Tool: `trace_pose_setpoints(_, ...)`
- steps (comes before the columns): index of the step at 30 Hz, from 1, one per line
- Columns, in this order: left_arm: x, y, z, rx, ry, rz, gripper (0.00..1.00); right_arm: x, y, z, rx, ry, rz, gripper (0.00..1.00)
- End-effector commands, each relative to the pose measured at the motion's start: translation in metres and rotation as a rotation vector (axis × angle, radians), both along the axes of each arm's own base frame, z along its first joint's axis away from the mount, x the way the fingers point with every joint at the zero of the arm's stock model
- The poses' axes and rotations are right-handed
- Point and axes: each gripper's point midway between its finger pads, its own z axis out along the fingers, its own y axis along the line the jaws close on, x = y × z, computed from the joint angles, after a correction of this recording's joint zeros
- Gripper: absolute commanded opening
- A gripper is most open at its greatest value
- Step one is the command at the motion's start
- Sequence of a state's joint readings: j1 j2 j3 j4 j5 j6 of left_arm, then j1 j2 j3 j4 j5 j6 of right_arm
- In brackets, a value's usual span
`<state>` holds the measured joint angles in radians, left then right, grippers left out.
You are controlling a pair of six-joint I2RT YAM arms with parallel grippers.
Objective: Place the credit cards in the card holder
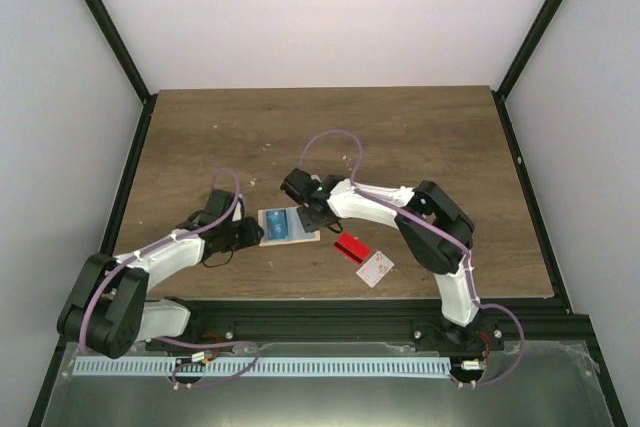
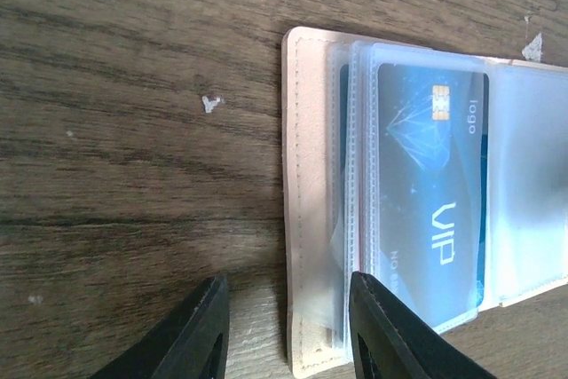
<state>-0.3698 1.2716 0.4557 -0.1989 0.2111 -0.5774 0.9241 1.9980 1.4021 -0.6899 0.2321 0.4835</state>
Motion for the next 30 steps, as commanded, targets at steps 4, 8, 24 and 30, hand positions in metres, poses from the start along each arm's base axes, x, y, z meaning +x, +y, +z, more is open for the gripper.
trace_pose_setpoints(4,-0.003,-0.002,-0.016,0.004,0.033,-0.005,0.40,0.000,0.009,-0.004,0.037,-0.004,0.022,0.10)
trace_pose_setpoints(8,0.001,-0.016,-0.012,-0.063,0.017,-0.035,0.40,-0.009,0.014,-0.008,0.091,0.034,0.036,0.01)
trace_pose_setpoints(24,0.025,-0.030,0.058,-0.148,-0.150,-0.036,0.40,-0.014,0.019,-0.015,0.129,0.061,0.032,0.01)
trace_pose_setpoints(30,0.031,-0.046,0.062,-0.185,-0.148,-0.072,0.40,-0.011,0.023,-0.013,0.153,0.063,0.028,0.01)
